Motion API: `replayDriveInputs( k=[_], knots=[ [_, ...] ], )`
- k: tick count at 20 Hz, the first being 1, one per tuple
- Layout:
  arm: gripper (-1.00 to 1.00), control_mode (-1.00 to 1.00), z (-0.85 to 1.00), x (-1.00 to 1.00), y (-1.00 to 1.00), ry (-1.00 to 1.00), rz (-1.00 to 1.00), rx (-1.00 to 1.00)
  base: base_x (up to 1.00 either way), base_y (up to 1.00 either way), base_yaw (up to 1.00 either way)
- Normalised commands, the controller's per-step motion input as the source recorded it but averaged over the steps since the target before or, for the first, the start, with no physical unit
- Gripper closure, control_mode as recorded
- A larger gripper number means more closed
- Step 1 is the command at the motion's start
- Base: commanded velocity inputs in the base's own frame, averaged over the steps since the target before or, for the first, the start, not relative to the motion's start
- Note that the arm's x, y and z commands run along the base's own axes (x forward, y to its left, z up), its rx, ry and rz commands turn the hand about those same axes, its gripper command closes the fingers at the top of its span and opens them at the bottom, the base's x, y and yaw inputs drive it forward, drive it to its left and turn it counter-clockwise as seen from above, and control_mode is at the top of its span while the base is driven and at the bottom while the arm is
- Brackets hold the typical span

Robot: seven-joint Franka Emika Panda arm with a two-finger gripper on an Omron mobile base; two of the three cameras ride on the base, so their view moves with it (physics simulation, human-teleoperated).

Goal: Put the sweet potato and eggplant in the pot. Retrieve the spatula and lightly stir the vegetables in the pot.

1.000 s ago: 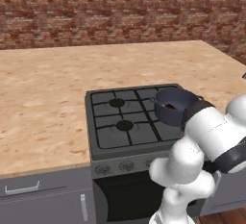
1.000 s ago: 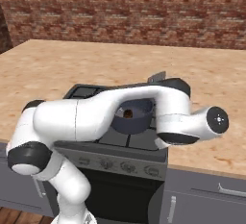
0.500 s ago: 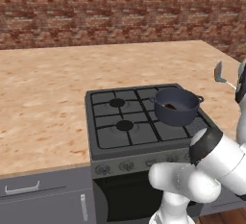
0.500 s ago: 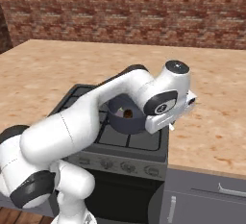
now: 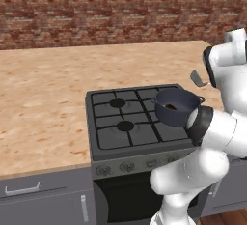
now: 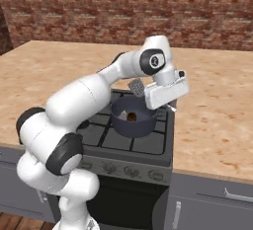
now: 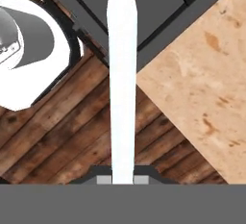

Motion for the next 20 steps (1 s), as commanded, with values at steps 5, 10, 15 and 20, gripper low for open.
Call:
replayDriveInputs(
  k=[5,10,15,20],
  knots=[
    [1.00,-1.00,-0.01,0.57,-0.12,0.34,-0.03,-0.05,0.00,0.00,0.00],
    [1.00,-1.00,0.00,0.65,-0.05,0.28,-0.02,-0.01,0.00,0.00,0.00],
    [1.00,-1.00,-0.01,0.49,0.00,0.22,0.00,-0.03,0.00,0.00,0.00],
    [1.00,-1.00,-0.10,0.57,0.00,0.18,0.00,-0.07,0.00,0.00,0.00]
  ],
)
